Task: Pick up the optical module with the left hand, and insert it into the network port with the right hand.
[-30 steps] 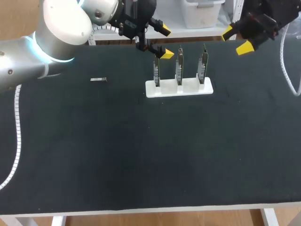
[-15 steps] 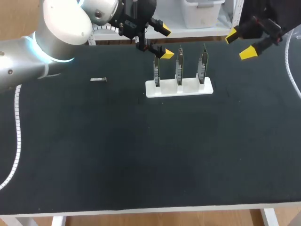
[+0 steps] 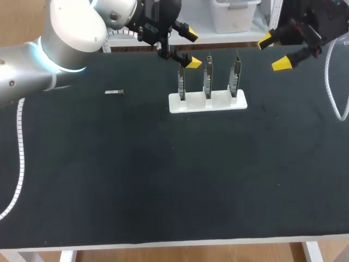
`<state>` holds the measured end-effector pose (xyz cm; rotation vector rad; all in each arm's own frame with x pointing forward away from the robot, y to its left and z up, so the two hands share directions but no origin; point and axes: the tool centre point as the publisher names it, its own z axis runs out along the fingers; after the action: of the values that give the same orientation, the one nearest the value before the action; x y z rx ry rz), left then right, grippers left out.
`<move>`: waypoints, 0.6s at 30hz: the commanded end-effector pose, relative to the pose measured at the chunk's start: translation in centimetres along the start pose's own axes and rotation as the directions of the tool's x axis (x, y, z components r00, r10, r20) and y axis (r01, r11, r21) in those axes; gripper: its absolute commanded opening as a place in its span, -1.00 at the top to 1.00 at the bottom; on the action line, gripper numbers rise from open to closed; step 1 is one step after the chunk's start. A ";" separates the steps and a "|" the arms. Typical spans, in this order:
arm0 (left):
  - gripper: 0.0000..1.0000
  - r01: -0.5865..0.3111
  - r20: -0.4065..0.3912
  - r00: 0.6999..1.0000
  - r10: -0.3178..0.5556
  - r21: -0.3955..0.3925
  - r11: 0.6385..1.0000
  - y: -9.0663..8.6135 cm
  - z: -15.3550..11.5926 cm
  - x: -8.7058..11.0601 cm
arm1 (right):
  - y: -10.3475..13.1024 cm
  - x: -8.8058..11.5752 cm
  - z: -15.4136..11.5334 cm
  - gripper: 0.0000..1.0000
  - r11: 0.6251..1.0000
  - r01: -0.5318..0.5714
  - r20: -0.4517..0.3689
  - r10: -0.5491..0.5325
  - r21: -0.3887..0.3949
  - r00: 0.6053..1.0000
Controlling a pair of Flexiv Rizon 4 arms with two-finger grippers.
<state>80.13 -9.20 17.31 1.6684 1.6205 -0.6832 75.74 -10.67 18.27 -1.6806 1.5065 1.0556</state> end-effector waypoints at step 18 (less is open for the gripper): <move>-1.00 0.002 -0.004 1.000 -0.002 -0.001 1.000 0.0 0.0 -0.1 | -0.6 0.0 0.5 -1.00 0.997 -0.006 0.006 0.005 0.079 1.000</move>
<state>80.13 -9.19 17.32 1.6684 1.6205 -0.6832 76.75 -10.03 18.01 -1.6288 1.5240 1.0004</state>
